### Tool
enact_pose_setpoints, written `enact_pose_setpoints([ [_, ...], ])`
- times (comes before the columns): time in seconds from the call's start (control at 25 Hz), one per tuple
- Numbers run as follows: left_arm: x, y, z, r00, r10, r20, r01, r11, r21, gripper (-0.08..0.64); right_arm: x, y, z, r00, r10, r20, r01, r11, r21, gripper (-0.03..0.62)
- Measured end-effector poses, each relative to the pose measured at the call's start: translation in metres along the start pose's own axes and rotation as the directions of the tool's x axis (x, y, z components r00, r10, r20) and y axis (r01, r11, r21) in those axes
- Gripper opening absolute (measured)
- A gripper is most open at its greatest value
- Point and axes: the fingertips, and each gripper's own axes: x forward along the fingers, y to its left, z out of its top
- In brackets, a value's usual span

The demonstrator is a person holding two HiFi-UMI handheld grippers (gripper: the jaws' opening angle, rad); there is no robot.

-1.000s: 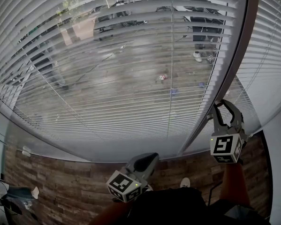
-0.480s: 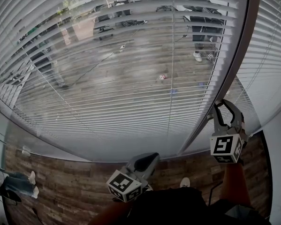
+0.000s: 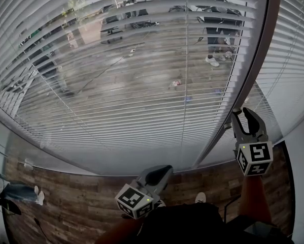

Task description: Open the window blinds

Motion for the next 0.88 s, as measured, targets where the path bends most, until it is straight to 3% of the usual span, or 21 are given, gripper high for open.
enact_pose_setpoints([
  [0.08,0.0001,0.0003,0.0025,1.000,0.007,0.000,-0.007,1.000,0.004,0.000,0.0001,0.0011,-0.0009,1.000,0.024,0.004,-0.024,0.998,0.065,0.181],
  [0.28,-0.0001,-0.0011,-0.0020,1.000,-0.012,0.018,0.012,1.000,-0.002,0.000,-0.0005,-0.0002,-0.0043,1.000,0.016,0.006,-0.016,0.993,0.114,0.181],
  [0.56,0.0008,-0.0016,0.0013,1.000,-0.005,0.014,0.005,1.000,-0.002,0.000,0.0022,-0.0016,-0.0070,0.999,0.038,0.023,-0.043,0.963,0.268,0.181],
  [0.88,0.0002,0.0010,-0.0025,1.000,0.002,0.008,-0.002,1.000,-0.003,0.000,0.0040,-0.0020,-0.0071,0.999,0.040,0.021,-0.044,0.966,0.255,0.152],
])
